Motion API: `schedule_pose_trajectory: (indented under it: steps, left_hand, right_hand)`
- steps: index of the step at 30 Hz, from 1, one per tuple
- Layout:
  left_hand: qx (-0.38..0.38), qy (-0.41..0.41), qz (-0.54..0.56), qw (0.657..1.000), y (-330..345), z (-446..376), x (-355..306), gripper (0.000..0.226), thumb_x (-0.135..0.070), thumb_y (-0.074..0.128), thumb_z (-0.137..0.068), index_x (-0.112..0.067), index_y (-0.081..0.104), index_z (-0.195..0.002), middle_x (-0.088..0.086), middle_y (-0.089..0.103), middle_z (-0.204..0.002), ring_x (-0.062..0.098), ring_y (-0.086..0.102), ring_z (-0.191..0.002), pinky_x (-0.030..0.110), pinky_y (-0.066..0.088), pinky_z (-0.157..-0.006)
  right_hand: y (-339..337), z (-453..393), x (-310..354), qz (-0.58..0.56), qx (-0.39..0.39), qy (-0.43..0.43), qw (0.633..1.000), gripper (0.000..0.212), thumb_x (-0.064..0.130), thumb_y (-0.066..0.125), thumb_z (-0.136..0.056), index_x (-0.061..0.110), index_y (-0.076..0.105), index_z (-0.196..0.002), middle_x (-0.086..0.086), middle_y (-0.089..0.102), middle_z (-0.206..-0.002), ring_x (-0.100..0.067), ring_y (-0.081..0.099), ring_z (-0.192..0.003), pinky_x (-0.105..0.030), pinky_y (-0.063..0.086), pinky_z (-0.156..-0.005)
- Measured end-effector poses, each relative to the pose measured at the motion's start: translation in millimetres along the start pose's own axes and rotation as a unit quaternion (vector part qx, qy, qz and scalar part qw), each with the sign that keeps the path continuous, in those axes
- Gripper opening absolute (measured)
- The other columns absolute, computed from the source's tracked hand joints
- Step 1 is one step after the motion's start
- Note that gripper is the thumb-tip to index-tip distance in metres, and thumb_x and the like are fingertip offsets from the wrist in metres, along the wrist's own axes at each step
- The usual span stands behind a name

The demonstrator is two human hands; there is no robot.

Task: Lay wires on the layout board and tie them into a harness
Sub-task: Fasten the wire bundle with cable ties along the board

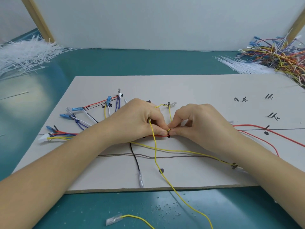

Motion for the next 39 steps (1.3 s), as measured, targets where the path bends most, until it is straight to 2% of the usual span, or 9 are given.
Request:
schedule_pose_trajectory:
  steps: [6,12,17,24,27,30,32,35,39]
  left_hand:
    - [-0.026,-0.014,0.001,1.000,-1.4,1.2,1.7,0.006,-0.012,0.079,-0.071,-0.015,0.076,-0.075,-0.004,0.069,-0.071,0.009,0.060,-0.070,0.033,0.046,-0.070]
    - [-0.029,-0.015,-0.040,0.999,-1.2,2.1,-1.5,0.006,-0.014,0.078,-0.072,-0.014,0.076,-0.078,-0.011,0.066,-0.071,0.004,0.057,-0.073,0.021,0.044,-0.065]
    - [-0.006,-0.018,-0.048,0.999,2.6,7.7,-1.9,0.006,-0.012,0.077,-0.072,-0.018,0.075,-0.073,-0.008,0.066,-0.072,0.003,0.056,-0.075,0.017,0.042,-0.069]
    - [-0.061,-0.111,-0.011,0.992,-6.2,4.5,12.1,0.011,-0.018,0.068,-0.082,-0.025,0.070,-0.074,-0.009,0.067,-0.071,-0.002,0.057,-0.065,0.010,0.039,-0.058]
    - [-0.074,-0.058,-0.156,0.983,-15.9,11.2,-8.8,0.030,-0.032,0.045,-0.095,-0.017,0.068,-0.084,-0.004,0.062,-0.075,0.014,0.056,-0.075,0.027,0.041,-0.070]
    - [-0.104,0.009,-0.295,0.950,-19.4,29.7,-39.2,0.052,-0.042,0.024,-0.091,-0.013,0.066,-0.086,-0.002,0.056,-0.078,0.021,0.048,-0.074,0.037,0.047,-0.067]
    - [-0.115,0.018,-0.327,0.938,-18.4,40.7,-46.0,0.050,-0.036,0.027,-0.090,-0.008,0.069,-0.090,0.005,0.061,-0.089,0.028,0.054,-0.080,0.041,0.052,-0.066]
    - [-0.076,0.065,-0.344,0.934,-2.6,52.2,-49.5,0.044,-0.030,0.034,-0.090,-0.004,0.070,-0.091,0.007,0.063,-0.080,0.029,0.060,-0.077,0.039,0.053,-0.065]
    - [-0.033,0.109,-0.330,0.937,16.9,66.7,-60.5,0.034,-0.024,0.042,-0.090,-0.007,0.071,-0.087,0.004,0.064,-0.075,0.025,0.061,-0.072,0.033,0.053,-0.061]
  right_hand:
    - [-1.0,0.7,0.0,0.020,-0.009,-0.016,1.000,0.006,0.018,0.080,-0.072,0.017,0.073,-0.071,0.021,0.049,-0.059,0.014,0.051,-0.063,-0.006,0.037,-0.061]
    - [-2.0,7.2,10.6,0.082,0.000,-0.081,0.993,0.005,0.020,0.077,-0.076,0.015,0.077,-0.079,0.000,0.066,-0.077,-0.021,0.056,-0.076,-0.029,0.045,-0.065]
    - [5.3,8.0,10.3,0.079,0.021,-0.086,0.993,0.003,0.008,0.072,-0.077,0.009,0.072,-0.074,-0.004,0.065,-0.076,-0.016,0.055,-0.069,-0.029,0.047,-0.067]
    - [7.6,5.3,1.8,0.047,0.045,-0.050,0.997,0.009,0.019,0.069,-0.083,0.015,0.075,-0.089,0.000,0.064,-0.084,-0.005,0.047,-0.062,-0.018,0.038,-0.064]
    - [7.3,6.8,1.5,0.045,0.055,-0.045,0.996,0.013,0.018,0.066,-0.086,0.018,0.073,-0.097,0.005,0.061,-0.088,-0.004,0.049,-0.067,-0.009,0.037,-0.067]
    - [-10.4,6.1,-0.3,-0.003,-0.004,-0.029,1.000,0.028,0.010,0.061,-0.088,0.021,0.064,-0.112,0.013,0.053,-0.092,-0.001,0.052,-0.077,-0.005,0.036,-0.070]
    - [-20.0,6.4,4.3,-0.005,-0.026,-0.043,0.999,0.040,0.006,0.061,-0.086,0.024,0.056,-0.122,0.014,0.052,-0.101,-0.001,0.051,-0.085,-0.005,0.037,-0.075]
    - [-11.3,11.6,20.0,0.041,0.018,-0.095,0.994,0.051,0.007,0.064,-0.083,0.022,0.052,-0.131,0.008,0.049,-0.123,-0.001,0.046,-0.107,-0.008,0.032,-0.092]
    - [20.3,22.7,42.3,0.141,0.111,-0.167,0.970,0.034,0.023,0.061,-0.088,0.015,0.061,-0.121,-0.004,0.058,-0.126,-0.019,0.049,-0.117,-0.026,0.034,-0.101]
Point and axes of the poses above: each hand's wrist, its own z-axis away from the middle knuckle, its own y-axis out of the palm, x = y × z, the point moved 9 cm from there along -z, towards the middle knuckle
